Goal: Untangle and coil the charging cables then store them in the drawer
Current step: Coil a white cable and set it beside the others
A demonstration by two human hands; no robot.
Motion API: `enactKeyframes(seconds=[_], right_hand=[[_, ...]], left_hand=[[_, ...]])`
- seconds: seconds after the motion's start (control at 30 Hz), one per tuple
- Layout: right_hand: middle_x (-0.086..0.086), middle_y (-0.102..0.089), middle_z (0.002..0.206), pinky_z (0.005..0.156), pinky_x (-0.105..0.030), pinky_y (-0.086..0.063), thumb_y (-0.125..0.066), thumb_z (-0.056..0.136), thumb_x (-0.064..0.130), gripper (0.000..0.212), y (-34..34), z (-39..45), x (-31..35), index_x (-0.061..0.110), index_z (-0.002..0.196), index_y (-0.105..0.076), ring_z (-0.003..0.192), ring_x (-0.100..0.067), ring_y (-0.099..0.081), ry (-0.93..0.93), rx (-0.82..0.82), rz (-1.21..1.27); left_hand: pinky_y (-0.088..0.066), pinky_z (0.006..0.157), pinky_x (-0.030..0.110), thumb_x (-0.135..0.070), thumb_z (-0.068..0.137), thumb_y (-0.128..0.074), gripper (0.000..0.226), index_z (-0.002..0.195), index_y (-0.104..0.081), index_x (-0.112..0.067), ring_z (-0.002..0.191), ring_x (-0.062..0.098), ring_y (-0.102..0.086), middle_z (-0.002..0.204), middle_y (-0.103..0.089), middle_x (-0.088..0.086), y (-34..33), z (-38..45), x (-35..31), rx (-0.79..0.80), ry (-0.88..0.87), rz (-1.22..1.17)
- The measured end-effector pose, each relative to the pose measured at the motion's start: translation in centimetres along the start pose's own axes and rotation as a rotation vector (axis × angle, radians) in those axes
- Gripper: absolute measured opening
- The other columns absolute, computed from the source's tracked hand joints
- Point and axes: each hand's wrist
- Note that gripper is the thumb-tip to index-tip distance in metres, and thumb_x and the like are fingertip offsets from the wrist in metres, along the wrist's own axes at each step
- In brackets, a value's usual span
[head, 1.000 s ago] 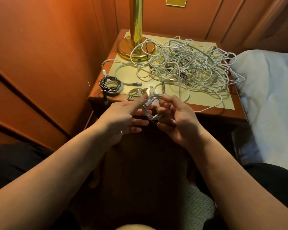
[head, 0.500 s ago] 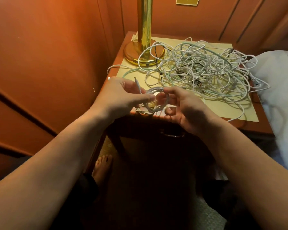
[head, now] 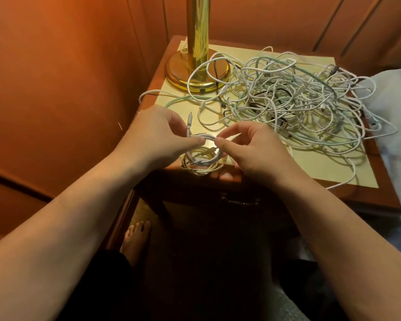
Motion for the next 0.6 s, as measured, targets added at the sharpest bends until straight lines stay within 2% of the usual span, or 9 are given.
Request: enactKeyframes(seconds=[0.07, 0.1, 0.17, 0.27, 0.33, 0.4, 0.43, 0.5, 0.6], right_hand=[[-0.003, -0.075, 0.078, 0.064, -0.054, -0.064, -0.078, 0.092, 0.038, 0.012, -0.2, 0.2, -0.4, 0.028, 0.097, -0.073, 0.062, -0.021, -0.076, 0.031, -0.001, -0.059], [-0.004, -0.075, 0.079, 0.064, -0.055, -0.064, -0.077, 0.092, 0.038, 0.012, -0.3, 0.2, -0.7, 0.028, 0.097, -0.072, 0.064, -0.025, -0.077, 0.037, -0.001, -0.063], [-0.005, -0.075, 0.080, 0.063, -0.054, -0.064, -0.076, 0.094, 0.037, 0.011, -0.5, 0.2, -0.9, 0.028, 0.097, -0.072, 0.063, -0.027, -0.077, 0.037, -0.002, -0.049], [-0.002, -0.072, 0.076, 0.066, -0.052, -0.064, -0.071, 0.093, 0.046, 0.015, -0.4, 0.4, -0.9, 0.032, 0.092, -0.073, 0.064, -0.023, -0.076, 0.072, -0.058, -0.130], [-0.002, -0.073, 0.078, 0.062, -0.037, -0.061, -0.068, 0.097, 0.042, 0.014, 0.2, 0.6, -0.8, 0.029, 0.094, -0.073, 0.062, -0.013, -0.073, 0.061, -0.084, -0.151], [0.001, -0.073, 0.079, 0.054, -0.023, -0.047, -0.067, 0.098, 0.038, 0.014, 1.0, 0.8, -0.7, 0.026, 0.093, -0.074, 0.054, -0.002, -0.060, 0.059, -0.115, -0.230], [0.001, -0.073, 0.077, 0.055, -0.023, -0.042, -0.067, 0.098, 0.037, 0.015, 1.2, 0.9, -0.6, 0.026, 0.092, -0.074, 0.052, -0.002, -0.055, 0.057, -0.125, -0.253], [0.003, -0.074, 0.075, 0.060, -0.027, -0.043, -0.067, 0.097, 0.036, 0.014, 1.7, 0.9, -0.5, 0.025, 0.091, -0.075, 0.058, -0.005, -0.059, 0.049, -0.135, -0.246], [0.004, -0.074, 0.077, 0.059, -0.028, -0.044, -0.068, 0.097, 0.034, 0.013, 2.3, 0.9, -0.5, 0.025, 0.092, -0.076, 0.057, 0.000, -0.061, 0.041, -0.141, -0.233]], left_hand=[[-0.055, 0.066, 0.033, -0.052, 0.082, -0.080, 0.032, 0.082, -0.077, -0.020, 0.078, 0.010, -0.065, 0.079, -0.072, -0.004, -0.4, 0.0, 0.0, -0.002, -0.018, 0.052], [-0.054, 0.065, 0.032, -0.051, 0.083, -0.079, 0.032, 0.080, -0.076, -0.020, 0.078, 0.011, -0.064, 0.079, -0.071, -0.003, -0.5, 0.0, 0.0, -0.001, -0.027, 0.093], [-0.054, 0.066, 0.030, -0.053, 0.084, -0.077, 0.035, 0.086, -0.074, -0.018, 0.082, 0.012, -0.063, 0.086, -0.070, -0.002, -0.9, -0.1, -0.1, -0.022, -0.041, 0.175], [-0.056, 0.080, 0.039, -0.058, 0.082, -0.077, 0.050, 0.110, -0.066, -0.018, 0.094, 0.019, -0.062, 0.103, -0.067, 0.000, -1.1, -0.3, -0.4, -0.179, -0.116, 0.270], [-0.051, 0.074, 0.036, -0.056, 0.082, -0.078, 0.046, 0.107, -0.065, -0.020, 0.093, 0.019, -0.059, 0.101, -0.064, -0.002, -0.9, -0.6, -0.8, -0.239, -0.230, 0.296], [-0.045, 0.065, 0.030, -0.058, 0.080, -0.076, 0.038, 0.095, -0.070, -0.024, 0.086, 0.014, -0.058, 0.093, -0.062, -0.008, -0.7, -0.9, -1.1, -0.108, -0.344, 0.282], [-0.046, 0.066, 0.030, -0.061, 0.076, -0.076, 0.039, 0.092, -0.073, -0.025, 0.085, 0.013, -0.057, 0.092, -0.061, -0.010, -0.6, -1.0, -1.2, 0.003, -0.370, 0.276], [-0.051, 0.073, 0.033, -0.063, 0.070, -0.080, 0.042, 0.094, -0.075, -0.030, 0.088, 0.011, -0.057, 0.095, -0.061, -0.011, -0.8, -1.1, -1.2, 0.160, -0.369, 0.340], [-0.053, 0.076, 0.034, -0.054, 0.073, -0.085, 0.033, 0.095, -0.078, -0.029, 0.089, 0.013, -0.057, 0.095, -0.061, -0.010, -1.4, -0.9, -0.8, 0.157, -0.364, 0.441]])
Point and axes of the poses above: each hand's wrist, its own z-axis towards the middle knuckle, its own y-axis out of the back of the hand, x = y × z
